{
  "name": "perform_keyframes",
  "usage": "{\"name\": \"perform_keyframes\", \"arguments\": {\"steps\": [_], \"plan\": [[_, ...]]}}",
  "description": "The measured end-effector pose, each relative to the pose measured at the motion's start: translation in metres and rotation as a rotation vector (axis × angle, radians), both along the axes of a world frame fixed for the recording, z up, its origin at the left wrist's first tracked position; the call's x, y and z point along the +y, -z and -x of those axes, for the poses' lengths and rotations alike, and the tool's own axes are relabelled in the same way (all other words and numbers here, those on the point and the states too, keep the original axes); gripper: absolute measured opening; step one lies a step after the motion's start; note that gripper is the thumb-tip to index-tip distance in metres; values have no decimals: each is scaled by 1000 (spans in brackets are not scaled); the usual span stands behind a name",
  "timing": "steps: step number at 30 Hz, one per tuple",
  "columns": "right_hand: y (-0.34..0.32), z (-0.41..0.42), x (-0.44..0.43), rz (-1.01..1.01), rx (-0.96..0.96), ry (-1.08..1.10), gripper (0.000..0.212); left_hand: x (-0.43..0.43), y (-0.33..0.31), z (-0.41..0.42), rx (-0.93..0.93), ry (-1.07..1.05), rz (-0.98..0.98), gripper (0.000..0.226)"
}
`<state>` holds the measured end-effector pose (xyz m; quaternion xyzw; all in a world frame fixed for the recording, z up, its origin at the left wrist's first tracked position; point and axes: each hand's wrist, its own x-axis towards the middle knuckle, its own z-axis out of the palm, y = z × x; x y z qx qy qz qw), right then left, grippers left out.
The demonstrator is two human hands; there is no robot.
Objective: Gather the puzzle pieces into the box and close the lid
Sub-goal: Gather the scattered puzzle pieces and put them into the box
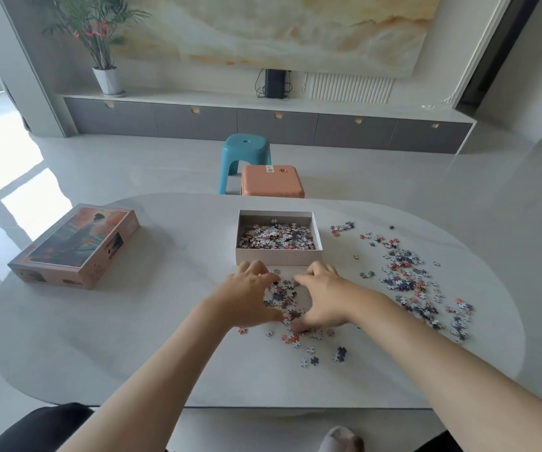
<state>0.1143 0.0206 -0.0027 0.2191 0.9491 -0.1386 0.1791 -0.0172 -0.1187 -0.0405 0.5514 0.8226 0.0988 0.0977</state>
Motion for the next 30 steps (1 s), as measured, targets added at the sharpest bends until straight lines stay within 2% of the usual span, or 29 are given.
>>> {"name": "perform_keyframes", "arguments": {"steps": [1, 4, 6, 8, 11, 13, 18, 21, 23, 26, 27, 30], "plan": [[4, -2, 0, 22, 29, 29, 106, 1, 1, -3, -32, -5, -31, 68], [10, -1, 0, 74, 148, 95, 71, 2, 1, -10, -116, -19, -144, 47], [9, -2, -2, 65, 183, 93, 58, -1, 1, -13, -141, -33, -171, 46], [5, -4, -5, 55, 184, 97, 60, -6, -3, -15, -114, -81, -161, 57], [0, -13, -5, 4, 71, 111, 85, -19, -11, -14, 17, -154, 14, 79], [-2, -18, -6, -6, -4, 115, 97, -24, -14, -16, -14, -183, 126, 84], [4, -14, -14, 95, 74, 135, 79, -18, -11, -26, -82, -187, 104, 57], [5, -8, -17, 118, 79, 136, 71, -10, -12, -30, -128, -175, 77, 50], [3, -6, -17, 122, 63, 151, 72, -6, -14, -32, -136, -177, 82, 57], [3, -4, -20, 111, 30, 159, 75, -2, -14, -36, -99, -164, 146, 80], [4, -3, -22, 105, 27, 153, 76, 0, -14, -37, -84, -160, 162, 79], [6, 3, -24, 85, 59, 154, 64, 8, -15, -41, -89, -144, 114, 48]]}}
